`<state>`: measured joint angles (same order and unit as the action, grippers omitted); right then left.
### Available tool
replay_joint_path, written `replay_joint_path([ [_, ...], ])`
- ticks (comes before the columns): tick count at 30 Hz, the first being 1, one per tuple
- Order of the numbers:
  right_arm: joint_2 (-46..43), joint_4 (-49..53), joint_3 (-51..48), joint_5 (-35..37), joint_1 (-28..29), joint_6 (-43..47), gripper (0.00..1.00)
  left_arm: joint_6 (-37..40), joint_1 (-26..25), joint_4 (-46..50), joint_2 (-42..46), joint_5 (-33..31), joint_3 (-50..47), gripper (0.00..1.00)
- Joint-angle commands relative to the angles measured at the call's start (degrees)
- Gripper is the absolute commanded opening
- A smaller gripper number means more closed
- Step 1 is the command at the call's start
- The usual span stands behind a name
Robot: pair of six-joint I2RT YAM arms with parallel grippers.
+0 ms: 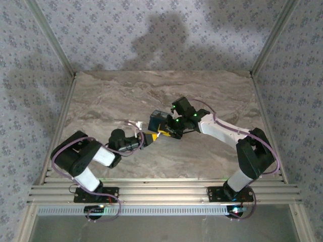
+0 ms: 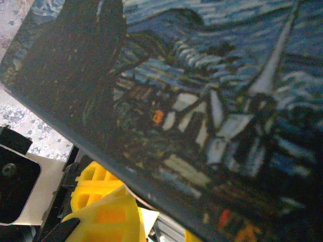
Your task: Unlock a padlock with a key
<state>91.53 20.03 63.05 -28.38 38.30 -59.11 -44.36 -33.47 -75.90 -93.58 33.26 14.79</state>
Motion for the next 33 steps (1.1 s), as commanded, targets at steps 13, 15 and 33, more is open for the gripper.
replay_joint_path([
  [13, -2.2, -1.8, -2.0, -5.2, 1.5, -0.2, 0.00, -4.0, 1.0, -4.8, -2.5, 1.6, 6.5, 0.00],
  [15, -2.2, -2.2, -2.1, -5.4, 1.7, -0.2, 0.00, -4.0, 1.0, -4.8, -2.9, 1.6, 7.1, 0.00],
  [33, 2.2, -5.8, -3.1, -2.9, 3.0, -1.0, 0.01, 19.9, -12.1, 1.5, -7.5, -19.0, 2.4, 0.00],
])
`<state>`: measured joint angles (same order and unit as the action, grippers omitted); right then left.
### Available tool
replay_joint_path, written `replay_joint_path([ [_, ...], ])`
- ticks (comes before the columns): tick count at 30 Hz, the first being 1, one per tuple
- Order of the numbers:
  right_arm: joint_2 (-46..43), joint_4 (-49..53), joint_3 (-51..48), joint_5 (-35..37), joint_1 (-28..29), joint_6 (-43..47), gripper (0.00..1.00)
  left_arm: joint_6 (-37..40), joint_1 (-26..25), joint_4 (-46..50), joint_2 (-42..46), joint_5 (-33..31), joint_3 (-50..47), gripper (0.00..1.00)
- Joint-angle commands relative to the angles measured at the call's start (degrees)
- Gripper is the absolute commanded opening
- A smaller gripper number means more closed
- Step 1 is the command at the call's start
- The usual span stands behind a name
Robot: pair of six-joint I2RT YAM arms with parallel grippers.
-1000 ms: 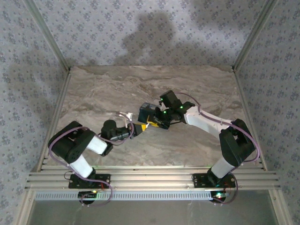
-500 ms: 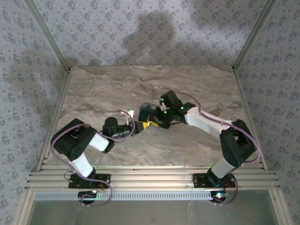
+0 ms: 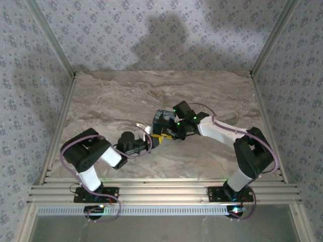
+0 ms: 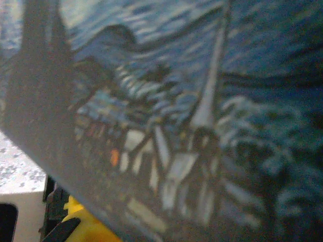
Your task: Unlock a padlock with a key
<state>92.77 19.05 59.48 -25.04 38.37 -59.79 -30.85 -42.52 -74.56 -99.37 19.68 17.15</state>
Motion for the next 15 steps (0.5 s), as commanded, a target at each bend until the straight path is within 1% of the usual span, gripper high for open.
replay_joint_path([
  [1, 1.2, -4.6, 0.5, -5.9, 3.1, -0.1, 0.04, 7.0, -3.7, 0.3, -2.2, -6.3, -0.1, 0.00],
  [3, 1.2, -4.1, 0.1, -4.6, 3.5, 0.8, 0.10, 7.7, -4.7, 1.0, -2.9, -8.2, -0.3, 0.00],
  [7, 0.9, -4.6, -1.8, -2.8, 4.1, 1.0, 0.20, 7.3, -5.8, -1.5, -4.9, -10.7, -1.3, 0.00],
  [12, -0.8, -5.3, -4.7, 0.5, 4.9, 0.9, 0.40, 7.4, -6.4, -2.8, -7.6, -12.2, -1.7, 0.00],
  [15, -2.7, -5.0, -5.6, 2.8, 5.0, 1.2, 0.47, 7.2, -6.5, -5.0, -9.8, -13.0, -2.3, 0.00],
])
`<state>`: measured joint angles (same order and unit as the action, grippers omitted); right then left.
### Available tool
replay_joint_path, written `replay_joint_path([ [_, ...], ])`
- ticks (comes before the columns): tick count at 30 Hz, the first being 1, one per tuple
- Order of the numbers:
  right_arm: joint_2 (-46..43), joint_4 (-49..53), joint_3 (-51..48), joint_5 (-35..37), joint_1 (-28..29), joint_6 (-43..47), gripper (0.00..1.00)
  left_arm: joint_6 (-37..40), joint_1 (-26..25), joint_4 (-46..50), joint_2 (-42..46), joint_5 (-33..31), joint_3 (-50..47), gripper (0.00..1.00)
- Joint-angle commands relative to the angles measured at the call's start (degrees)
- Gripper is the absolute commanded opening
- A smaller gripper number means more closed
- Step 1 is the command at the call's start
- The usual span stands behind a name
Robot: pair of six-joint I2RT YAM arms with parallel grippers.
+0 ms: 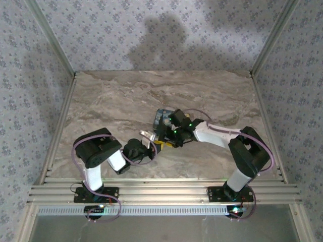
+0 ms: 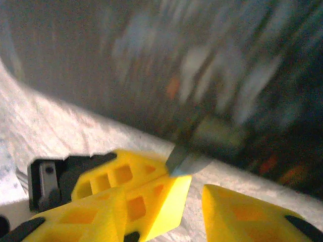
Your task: Unlock a padlock with a key
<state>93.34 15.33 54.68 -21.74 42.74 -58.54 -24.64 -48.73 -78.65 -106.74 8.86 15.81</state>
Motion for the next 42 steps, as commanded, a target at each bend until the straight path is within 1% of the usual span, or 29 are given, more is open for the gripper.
replay_joint_path([
  [1, -4.1, -1.2, -1.0, 0.3, 0.6, 0.0, 0.49, 1.0, -0.3, -1.4, -3.0, -2.3, -1.2, 0.00],
  [5, -7.9, -0.5, -2.9, 4.4, 0.6, 0.0, 0.57, 0.8, -0.7, -2.0, -4.6, -2.8, -1.6, 0.00],
  [8, -11.4, -1.2, -5.2, 7.9, 0.7, -0.8, 0.60, 1.1, -1.2, -2.0, -4.9, -3.8, -2.2, 0.00],
  [13, -16.4, -2.8, -9.6, 13.3, 0.9, -2.2, 0.61, 1.4, -1.9, -1.7, -5.0, -4.8, -2.5, 0.00],
  [18, -18.6, -10.7, -15.8, 19.1, 2.9, -5.8, 0.61, 0.6, -3.2, -0.1, -4.2, -5.8, -2.1, 0.00],
  [21, -17.8, -18.1, -19.1, 21.0, 3.8, -8.2, 0.62, -0.8, -3.3, 0.5, -3.4, -5.7, -2.1, 0.00],
  [24, -15.8, -23.7, -20.7, 21.3, 4.2, -9.2, 0.62, -1.7, -3.3, 1.8, -2.6, -4.7, -1.8, 0.00],
  [32, -11.0, -30.1, -21.6, 21.7, 4.8, -9.4, 0.63, -3.9, -3.3, 4.2, -0.7, -2.0, -0.5, 0.00],
  [37, -8.4, -34.4, -22.8, 21.9, 4.8, -9.5, 0.64, -6.2, -3.2, 4.0, -0.6, 0.5, 0.0, 0.00],
  [42, -3.6, -40.4, -22.7, 19.2, 4.4, -9.3, 0.64, -8.6, -2.0, 3.5, -0.9, 4.5, 0.7, 0.00],
])
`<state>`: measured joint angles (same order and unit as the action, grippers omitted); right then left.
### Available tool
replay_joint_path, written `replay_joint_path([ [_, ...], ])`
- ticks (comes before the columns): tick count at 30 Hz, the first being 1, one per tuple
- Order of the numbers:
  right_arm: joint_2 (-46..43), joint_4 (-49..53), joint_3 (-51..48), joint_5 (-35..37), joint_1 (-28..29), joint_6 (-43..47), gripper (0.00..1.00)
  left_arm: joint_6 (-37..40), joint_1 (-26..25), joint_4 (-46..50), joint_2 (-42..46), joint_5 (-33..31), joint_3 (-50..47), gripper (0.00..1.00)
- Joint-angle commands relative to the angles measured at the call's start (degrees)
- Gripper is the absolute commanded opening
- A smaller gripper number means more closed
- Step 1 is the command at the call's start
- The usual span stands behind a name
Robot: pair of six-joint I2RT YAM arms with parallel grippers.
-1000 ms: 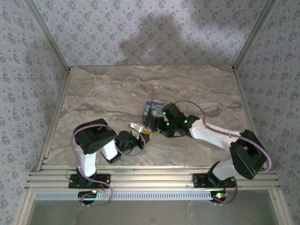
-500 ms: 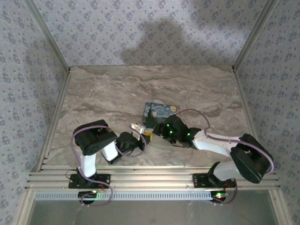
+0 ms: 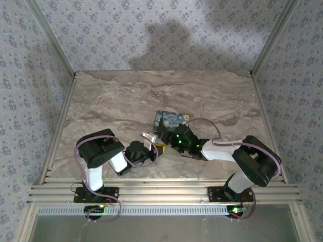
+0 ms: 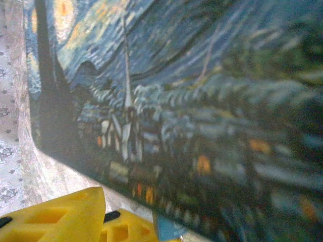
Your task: Unlock a padlock with a key
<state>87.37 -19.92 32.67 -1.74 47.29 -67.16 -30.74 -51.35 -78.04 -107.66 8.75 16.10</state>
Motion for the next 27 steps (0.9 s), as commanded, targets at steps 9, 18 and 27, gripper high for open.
replay_joint_path([
  [9, 6.0, -5.3, 0.6, -3.6, -0.2, -0.9, 0.15, -3.3, 3.8, 5.1, 1.5, 9.3, 0.2, 0.00],
  [18, 2.8, 10.4, 5.9, -0.1, 1.2, 2.4, 0.39, -1.0, 4.1, 8.8, 2.2, 8.4, 0.9, 0.00],
  [27, -1.7, 15.0, 5.9, 2.7, 1.2, 3.6, 0.59, 0.1, 4.3, 9.9, 1.9, 7.7, 1.7, 0.00],
])
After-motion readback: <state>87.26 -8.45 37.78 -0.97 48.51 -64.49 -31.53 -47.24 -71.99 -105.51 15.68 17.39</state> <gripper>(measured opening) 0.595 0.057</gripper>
